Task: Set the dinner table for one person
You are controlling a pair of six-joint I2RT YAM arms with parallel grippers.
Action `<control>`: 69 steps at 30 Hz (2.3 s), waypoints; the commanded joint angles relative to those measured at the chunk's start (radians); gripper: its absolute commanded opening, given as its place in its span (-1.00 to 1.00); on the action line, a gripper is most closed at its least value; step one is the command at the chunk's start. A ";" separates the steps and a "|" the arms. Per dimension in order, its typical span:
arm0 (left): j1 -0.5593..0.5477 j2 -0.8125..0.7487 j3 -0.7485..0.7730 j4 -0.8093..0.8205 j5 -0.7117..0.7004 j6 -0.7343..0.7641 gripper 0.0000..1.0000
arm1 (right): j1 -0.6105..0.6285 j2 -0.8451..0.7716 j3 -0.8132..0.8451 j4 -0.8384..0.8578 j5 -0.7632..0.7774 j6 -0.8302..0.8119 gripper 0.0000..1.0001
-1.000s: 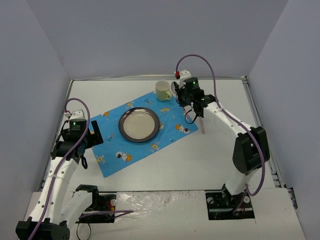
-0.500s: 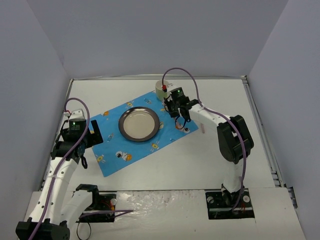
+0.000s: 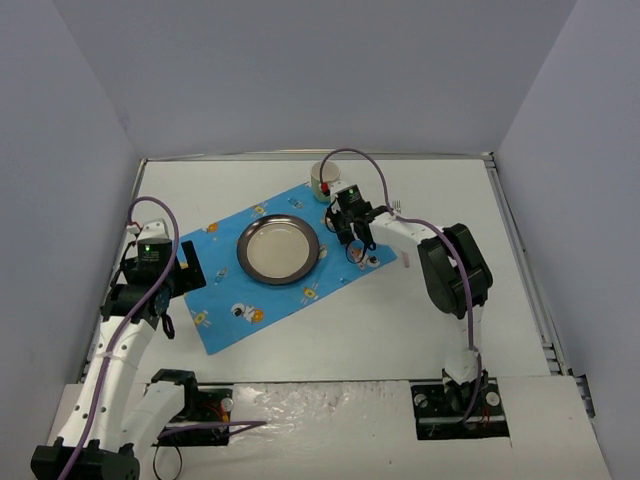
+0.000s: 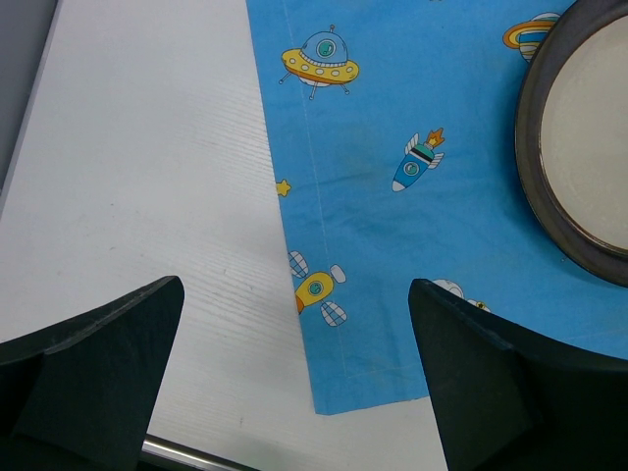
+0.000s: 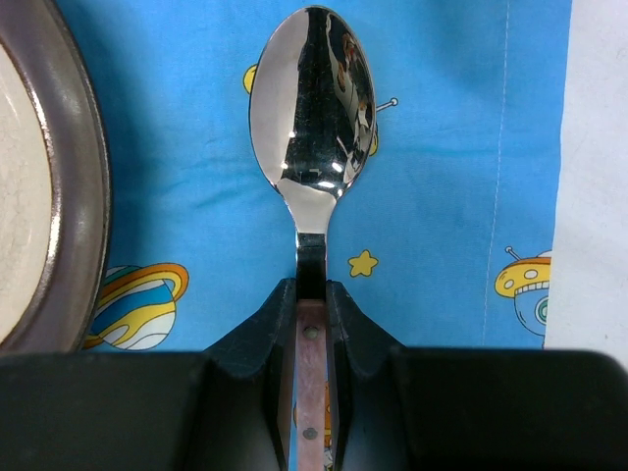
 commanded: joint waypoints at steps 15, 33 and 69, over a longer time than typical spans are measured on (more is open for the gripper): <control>0.002 0.006 0.024 0.037 -0.025 0.002 0.94 | -0.022 0.011 -0.001 0.063 0.037 -0.053 -1.00; 0.002 0.002 0.024 0.035 -0.023 0.001 0.94 | -0.051 0.008 0.009 0.045 0.066 -0.078 -1.00; 0.002 -0.036 0.024 0.038 -0.020 0.003 0.94 | -0.252 -0.255 -0.057 -0.067 0.076 0.144 0.28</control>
